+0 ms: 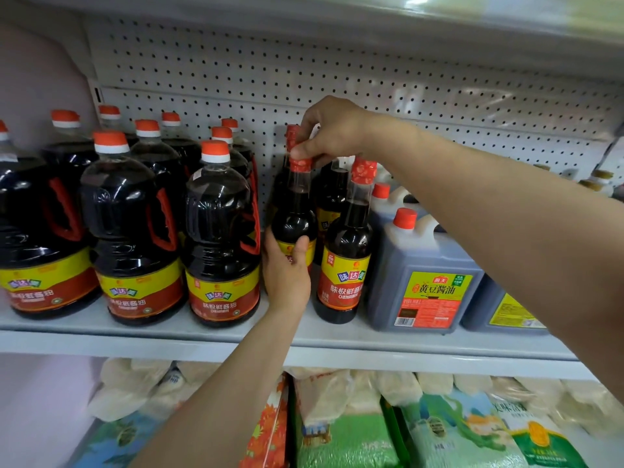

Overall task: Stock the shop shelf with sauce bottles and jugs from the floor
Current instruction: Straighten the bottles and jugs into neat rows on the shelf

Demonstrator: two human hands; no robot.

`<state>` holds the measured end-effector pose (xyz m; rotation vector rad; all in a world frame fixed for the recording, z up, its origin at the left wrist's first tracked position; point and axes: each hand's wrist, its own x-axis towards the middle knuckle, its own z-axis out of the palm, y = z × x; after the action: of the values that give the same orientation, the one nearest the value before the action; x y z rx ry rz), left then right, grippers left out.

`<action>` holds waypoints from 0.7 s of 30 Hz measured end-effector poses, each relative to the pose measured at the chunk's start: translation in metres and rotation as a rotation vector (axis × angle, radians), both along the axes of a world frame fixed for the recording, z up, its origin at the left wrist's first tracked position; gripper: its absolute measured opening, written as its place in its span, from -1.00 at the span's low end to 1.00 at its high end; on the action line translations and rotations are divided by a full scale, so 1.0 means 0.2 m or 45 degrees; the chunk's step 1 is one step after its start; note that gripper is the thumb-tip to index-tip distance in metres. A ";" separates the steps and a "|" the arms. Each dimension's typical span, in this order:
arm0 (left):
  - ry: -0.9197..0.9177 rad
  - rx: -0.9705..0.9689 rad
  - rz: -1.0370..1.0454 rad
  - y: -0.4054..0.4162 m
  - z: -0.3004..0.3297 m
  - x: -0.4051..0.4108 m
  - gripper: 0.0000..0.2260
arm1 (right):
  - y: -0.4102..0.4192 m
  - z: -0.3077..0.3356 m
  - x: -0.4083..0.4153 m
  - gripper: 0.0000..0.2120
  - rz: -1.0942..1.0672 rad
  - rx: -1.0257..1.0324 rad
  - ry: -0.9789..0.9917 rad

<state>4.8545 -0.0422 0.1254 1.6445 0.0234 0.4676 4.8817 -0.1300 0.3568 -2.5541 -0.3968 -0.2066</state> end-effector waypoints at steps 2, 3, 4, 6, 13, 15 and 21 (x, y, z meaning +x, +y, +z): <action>-0.010 -0.001 -0.003 0.01 -0.01 -0.03 -0.42 | -0.01 0.00 -0.03 -0.78 0.012 0.024 0.027; -0.007 0.006 -0.001 0.01 -0.01 -0.04 -0.41 | -0.01 0.00 -0.04 -0.75 0.015 0.016 0.030; -0.001 0.013 0.000 0.02 -0.02 -0.06 -0.41 | -0.01 0.01 -0.06 -0.73 0.015 0.000 0.028; 0.009 0.022 -0.008 0.04 -0.02 -0.09 -0.40 | -0.01 0.01 -0.09 -0.71 0.011 -0.052 0.001; 0.004 0.021 -0.008 0.07 0.01 -0.18 -0.45 | -0.03 0.01 -0.14 -0.66 0.004 -0.211 -0.101; 0.010 0.014 -0.009 0.07 0.01 -0.18 -0.46 | -0.02 0.01 -0.15 -0.66 0.006 -0.187 -0.107; 0.051 0.012 -0.012 0.05 0.03 -0.19 -0.43 | -0.04 -0.01 -0.14 -0.71 0.006 -0.106 -0.102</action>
<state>4.8174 -0.0328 0.1318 1.6626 0.0434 0.4284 4.8537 -0.1377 0.3546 -2.6322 -0.4508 -0.2976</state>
